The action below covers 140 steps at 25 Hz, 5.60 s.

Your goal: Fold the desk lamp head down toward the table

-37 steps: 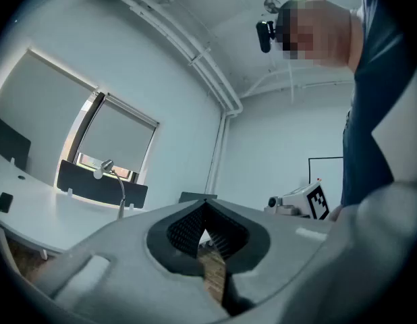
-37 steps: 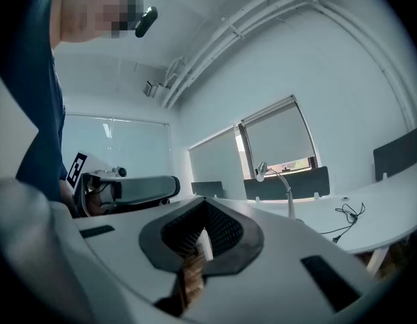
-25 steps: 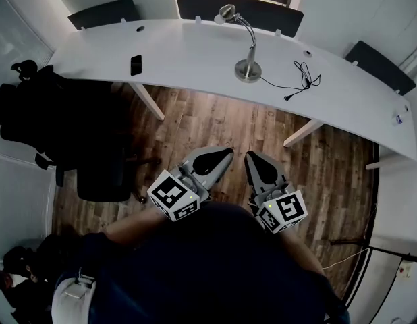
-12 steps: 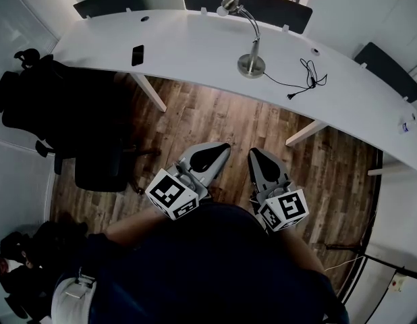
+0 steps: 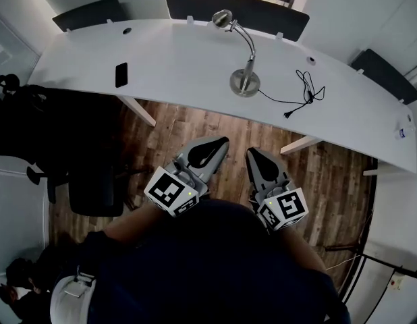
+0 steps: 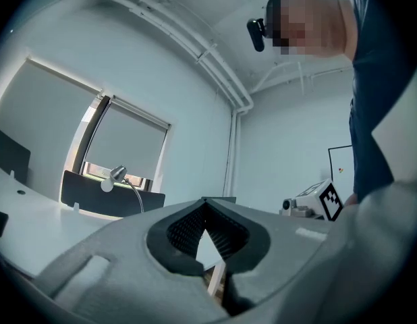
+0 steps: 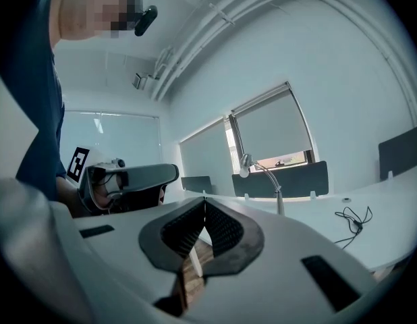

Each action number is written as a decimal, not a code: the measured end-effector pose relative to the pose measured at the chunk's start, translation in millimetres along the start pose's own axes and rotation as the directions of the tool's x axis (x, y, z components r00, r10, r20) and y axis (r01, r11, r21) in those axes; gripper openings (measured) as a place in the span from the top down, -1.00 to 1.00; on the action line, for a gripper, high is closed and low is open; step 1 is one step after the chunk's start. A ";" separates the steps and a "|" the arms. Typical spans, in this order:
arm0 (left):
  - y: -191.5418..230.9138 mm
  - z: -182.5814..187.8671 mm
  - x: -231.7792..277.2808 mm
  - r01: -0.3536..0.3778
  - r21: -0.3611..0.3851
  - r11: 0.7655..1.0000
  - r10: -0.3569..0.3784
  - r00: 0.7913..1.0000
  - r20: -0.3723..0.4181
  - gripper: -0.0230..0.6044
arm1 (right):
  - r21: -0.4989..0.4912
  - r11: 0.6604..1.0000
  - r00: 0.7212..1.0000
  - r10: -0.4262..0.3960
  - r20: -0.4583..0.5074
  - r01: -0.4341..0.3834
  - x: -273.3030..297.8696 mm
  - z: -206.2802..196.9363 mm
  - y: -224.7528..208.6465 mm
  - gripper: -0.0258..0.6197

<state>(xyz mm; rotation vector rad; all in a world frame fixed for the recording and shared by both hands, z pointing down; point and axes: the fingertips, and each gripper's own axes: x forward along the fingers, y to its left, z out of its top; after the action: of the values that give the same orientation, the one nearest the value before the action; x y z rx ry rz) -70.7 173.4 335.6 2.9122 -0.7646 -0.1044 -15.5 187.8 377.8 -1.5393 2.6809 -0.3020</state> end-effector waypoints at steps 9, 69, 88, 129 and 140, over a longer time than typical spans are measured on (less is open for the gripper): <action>115.3 29.6 63.0 0.103 0.018 0.994 -0.103 0.995 -0.016 0.91 | -0.009 0.992 0.992 -0.125 0.003 0.125 107.8 28.2 -61.8 0.89; 279.2 7.1 246.1 -0.220 0.614 0.758 0.418 0.887 -0.198 0.53 | -0.184 0.978 0.961 -0.140 -0.237 0.097 290.7 -92.7 -311.7 0.46; 289.0 4.8 248.3 -0.234 0.701 0.674 0.478 0.861 -0.173 0.76 | -0.177 0.979 0.959 -0.140 -0.245 0.098 300.1 -95.1 -309.5 0.53; 363.2 -78.5 213.1 -0.421 0.367 0.829 0.533 0.794 -0.293 0.78 | -0.183 0.978 0.958 -0.143 -0.249 0.098 302.9 -98.0 -312.1 0.53; 376.4 -132.3 212.1 -0.425 0.285 0.859 0.507 0.778 -0.371 0.78 | -0.186 0.977 0.952 -0.149 -0.268 0.101 304.6 -97.7 -309.5 0.53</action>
<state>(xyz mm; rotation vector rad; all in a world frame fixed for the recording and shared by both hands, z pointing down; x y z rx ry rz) -55.4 -242.1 512.6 2.6293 -1.4318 0.6806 80.8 -210.7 550.9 -1.8503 2.8928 -0.3259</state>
